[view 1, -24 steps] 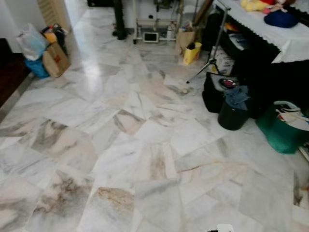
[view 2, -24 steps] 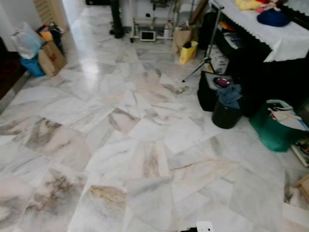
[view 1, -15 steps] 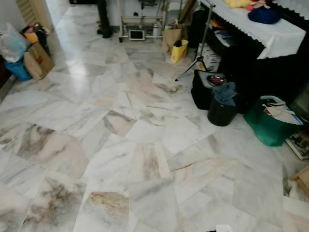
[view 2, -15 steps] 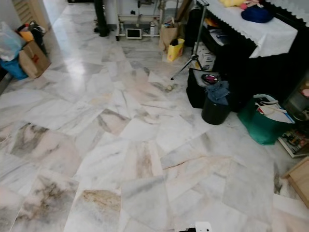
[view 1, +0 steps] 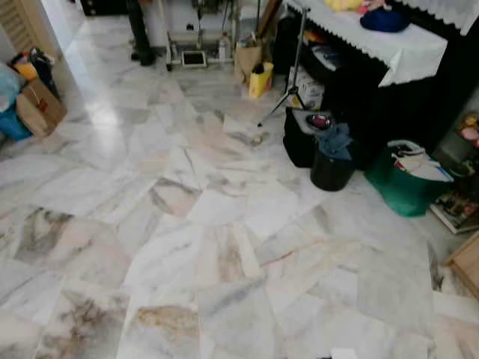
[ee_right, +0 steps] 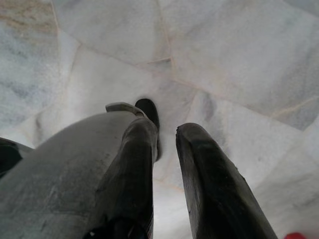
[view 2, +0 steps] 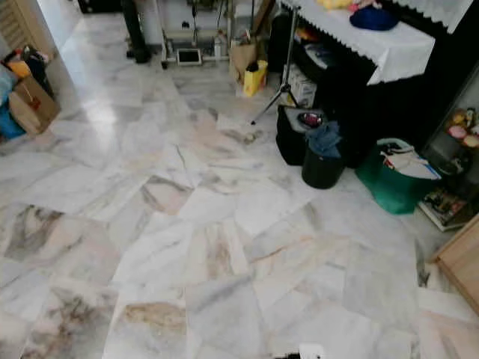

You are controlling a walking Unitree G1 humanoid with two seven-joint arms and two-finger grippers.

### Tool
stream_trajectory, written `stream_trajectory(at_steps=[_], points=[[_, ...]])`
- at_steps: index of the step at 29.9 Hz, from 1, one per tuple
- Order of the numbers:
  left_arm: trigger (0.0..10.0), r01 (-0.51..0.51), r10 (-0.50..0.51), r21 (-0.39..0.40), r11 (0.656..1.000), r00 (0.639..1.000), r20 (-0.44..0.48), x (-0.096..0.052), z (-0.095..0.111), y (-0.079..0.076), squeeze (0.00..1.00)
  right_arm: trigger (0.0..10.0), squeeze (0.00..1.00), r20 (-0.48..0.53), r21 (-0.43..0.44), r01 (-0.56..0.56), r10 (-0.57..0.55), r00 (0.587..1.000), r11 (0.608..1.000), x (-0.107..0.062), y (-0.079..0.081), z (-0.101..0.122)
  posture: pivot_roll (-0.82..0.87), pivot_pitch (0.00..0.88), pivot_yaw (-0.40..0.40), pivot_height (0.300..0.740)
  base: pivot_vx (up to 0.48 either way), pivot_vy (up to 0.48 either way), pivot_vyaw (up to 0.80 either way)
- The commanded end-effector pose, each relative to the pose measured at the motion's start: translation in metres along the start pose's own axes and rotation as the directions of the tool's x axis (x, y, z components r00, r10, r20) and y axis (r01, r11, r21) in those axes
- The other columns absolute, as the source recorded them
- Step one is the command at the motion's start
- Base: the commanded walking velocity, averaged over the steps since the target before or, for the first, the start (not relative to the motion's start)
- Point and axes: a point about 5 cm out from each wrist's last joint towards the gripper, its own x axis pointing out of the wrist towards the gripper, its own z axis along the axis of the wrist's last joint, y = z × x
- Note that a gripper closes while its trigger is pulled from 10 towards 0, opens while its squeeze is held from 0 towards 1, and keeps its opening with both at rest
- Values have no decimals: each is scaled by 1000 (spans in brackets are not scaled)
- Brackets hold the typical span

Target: Hang keys on a hook

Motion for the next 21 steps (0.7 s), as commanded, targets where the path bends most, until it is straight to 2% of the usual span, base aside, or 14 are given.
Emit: stream_trajectory(at_steps=[1,5,9,21], points=[[10000,11,-11,12,1000,1000,-7,0,-1,-4,0,10000,0,-2,9,23,-23,1000,1000,-1,-4,0,81,0,7,736,0,0,-769],[10000,13,-13,5,1000,1000,-10,1,0,-7,0,10000,0,6,67,41,-41,999,997,-1,-8,1,92,0,-9,736,0,0,-766],[10000,4,-4,-15,1000,1000,-10,1,1,-8,0,10000,0,7,47,30,-30,1000,998,-1,-8,2,90,0,-19,736,0,0,-769],[10000,8,-8,-11,1000,1000,-14,1,1,-4,0,10000,0,20,59,15,-17,1000,998,0,-4,4,88,0,2,736,0,-20,-767]])
